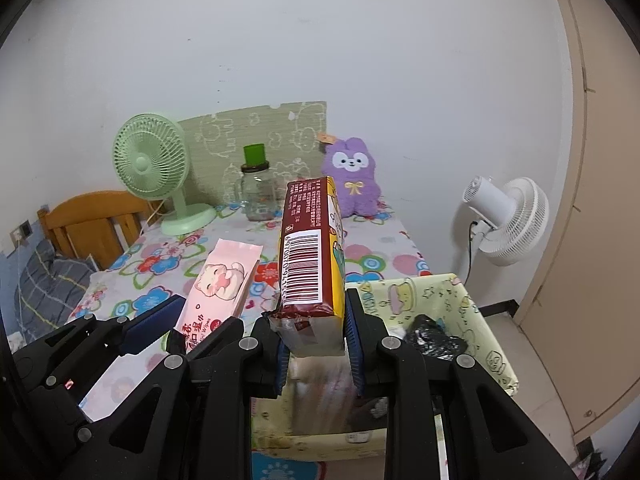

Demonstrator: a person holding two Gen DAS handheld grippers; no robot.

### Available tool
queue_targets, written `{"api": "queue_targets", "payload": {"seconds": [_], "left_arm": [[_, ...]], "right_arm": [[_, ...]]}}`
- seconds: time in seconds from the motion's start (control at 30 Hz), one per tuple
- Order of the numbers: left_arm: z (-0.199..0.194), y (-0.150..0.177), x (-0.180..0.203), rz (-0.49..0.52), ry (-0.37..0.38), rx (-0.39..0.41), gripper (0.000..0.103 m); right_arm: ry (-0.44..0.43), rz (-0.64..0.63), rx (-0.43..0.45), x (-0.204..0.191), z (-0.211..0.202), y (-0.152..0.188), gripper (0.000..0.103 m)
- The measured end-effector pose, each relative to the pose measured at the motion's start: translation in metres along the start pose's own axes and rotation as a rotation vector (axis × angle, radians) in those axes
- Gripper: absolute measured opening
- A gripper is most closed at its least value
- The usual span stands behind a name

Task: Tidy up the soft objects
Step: 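Carry the snack box and the pink tissue pack over the yellow-green box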

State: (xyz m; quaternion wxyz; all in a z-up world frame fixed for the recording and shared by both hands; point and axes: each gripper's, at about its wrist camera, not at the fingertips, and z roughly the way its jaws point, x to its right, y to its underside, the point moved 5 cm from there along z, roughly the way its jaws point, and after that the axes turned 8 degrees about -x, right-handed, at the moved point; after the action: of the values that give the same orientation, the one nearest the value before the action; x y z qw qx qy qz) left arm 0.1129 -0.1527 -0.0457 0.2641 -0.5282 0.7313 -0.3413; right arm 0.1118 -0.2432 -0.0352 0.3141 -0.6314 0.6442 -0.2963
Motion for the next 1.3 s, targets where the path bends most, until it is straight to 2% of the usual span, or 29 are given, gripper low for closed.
{"api": "queue_targets", "payload": {"seconds": [0.77, 0.97, 1.0, 1.07, 1.2, 1.27, 1.3], "left_arm": [[0.054, -0.004, 0.037, 0.043, 0.052, -0.089, 0.04], [0.063, -0.003, 0.042, 0.048, 0.043, -0.108, 0.042], [0.064, -0.003, 0.042, 0.049, 0.042, -0.112, 0.044], [0.067, -0.002, 0.042, 0.053, 0.038, -0.121, 0.063], [0.069, -0.003, 0.041, 0.053, 0.028, -0.127, 0.07], [0.07, -0.002, 0.041, 0.052, 0.031, -0.137, 0.08], [0.071, -0.002, 0.041, 0.053, 0.04, -0.142, 0.082]], "right_arm": [[0.046, 0.094, -0.066, 0.054, 0.035, 0.009, 0.027], [0.045, 0.109, -0.089, 0.062, 0.044, 0.013, 0.027], [0.045, 0.11, -0.092, 0.063, 0.046, 0.013, 0.027], [0.043, 0.112, -0.097, 0.063, 0.048, 0.014, 0.027], [0.029, 0.118, -0.106, 0.063, 0.053, 0.015, 0.027], [0.019, 0.127, -0.105, 0.063, 0.054, 0.015, 0.028], [0.013, 0.13, -0.104, 0.062, 0.055, 0.014, 0.029]]}}
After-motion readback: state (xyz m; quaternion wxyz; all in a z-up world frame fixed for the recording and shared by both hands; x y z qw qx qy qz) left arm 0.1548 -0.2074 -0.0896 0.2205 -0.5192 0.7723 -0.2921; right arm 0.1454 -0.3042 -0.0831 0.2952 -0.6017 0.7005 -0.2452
